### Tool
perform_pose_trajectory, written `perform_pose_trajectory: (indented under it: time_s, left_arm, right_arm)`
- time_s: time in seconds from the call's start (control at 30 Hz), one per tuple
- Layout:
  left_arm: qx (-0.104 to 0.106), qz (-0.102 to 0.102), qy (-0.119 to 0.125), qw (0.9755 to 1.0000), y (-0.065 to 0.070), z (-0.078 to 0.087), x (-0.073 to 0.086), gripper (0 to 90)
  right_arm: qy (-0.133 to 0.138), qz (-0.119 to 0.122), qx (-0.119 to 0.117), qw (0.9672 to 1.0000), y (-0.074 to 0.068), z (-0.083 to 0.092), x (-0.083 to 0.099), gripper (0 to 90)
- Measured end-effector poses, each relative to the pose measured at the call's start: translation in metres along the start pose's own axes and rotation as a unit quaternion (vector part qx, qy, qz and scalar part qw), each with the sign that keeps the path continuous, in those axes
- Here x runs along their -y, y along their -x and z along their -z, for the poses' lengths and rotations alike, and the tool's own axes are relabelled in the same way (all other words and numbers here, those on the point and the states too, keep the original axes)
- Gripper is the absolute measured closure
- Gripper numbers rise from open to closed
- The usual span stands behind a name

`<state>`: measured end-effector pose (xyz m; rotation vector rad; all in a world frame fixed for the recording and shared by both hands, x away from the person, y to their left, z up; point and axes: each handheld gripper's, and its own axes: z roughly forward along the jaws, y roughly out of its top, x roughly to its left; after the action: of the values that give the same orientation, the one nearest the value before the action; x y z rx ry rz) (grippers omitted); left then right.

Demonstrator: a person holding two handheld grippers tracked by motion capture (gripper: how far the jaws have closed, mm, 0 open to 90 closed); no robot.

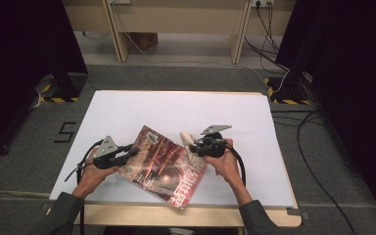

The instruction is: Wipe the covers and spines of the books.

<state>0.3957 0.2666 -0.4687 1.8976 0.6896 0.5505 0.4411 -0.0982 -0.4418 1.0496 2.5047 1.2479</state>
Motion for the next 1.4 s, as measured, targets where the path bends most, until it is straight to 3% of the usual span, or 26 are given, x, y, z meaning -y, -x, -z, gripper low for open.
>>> perform_pose_trajectory:
  time_s: [0.23,0.57,1.0,1.2,1.4]
  left_arm:
    - [-0.001,-0.007,0.006,1.0,0.001,0.001,-0.003,74.3]
    - [-0.004,-0.017,0.007,0.9998,0.003,0.002,-0.003,74.2]
    - [-0.006,-0.019,0.008,0.9998,0.003,0.003,-0.003,73.9]
    - [-0.007,-0.018,0.008,0.9998,0.003,0.002,-0.003,73.8]
    - [-0.005,-0.016,0.007,0.9998,0.003,0.002,-0.002,73.7]
  right_arm:
    - [0.015,0.005,-0.021,0.9997,-0.009,-0.008,-0.013,78.8]
    - [0.044,0.02,-0.048,0.9977,-0.032,-0.028,-0.054,78.8]
    - [0.035,0.043,-0.069,0.9961,-0.052,-0.046,-0.104,78.5]
    - [0.032,0.05,-0.069,0.9958,-0.054,-0.047,-0.107,78.7]
    - [0.017,0.052,-0.065,0.9964,-0.044,-0.039,-0.09,78.7]
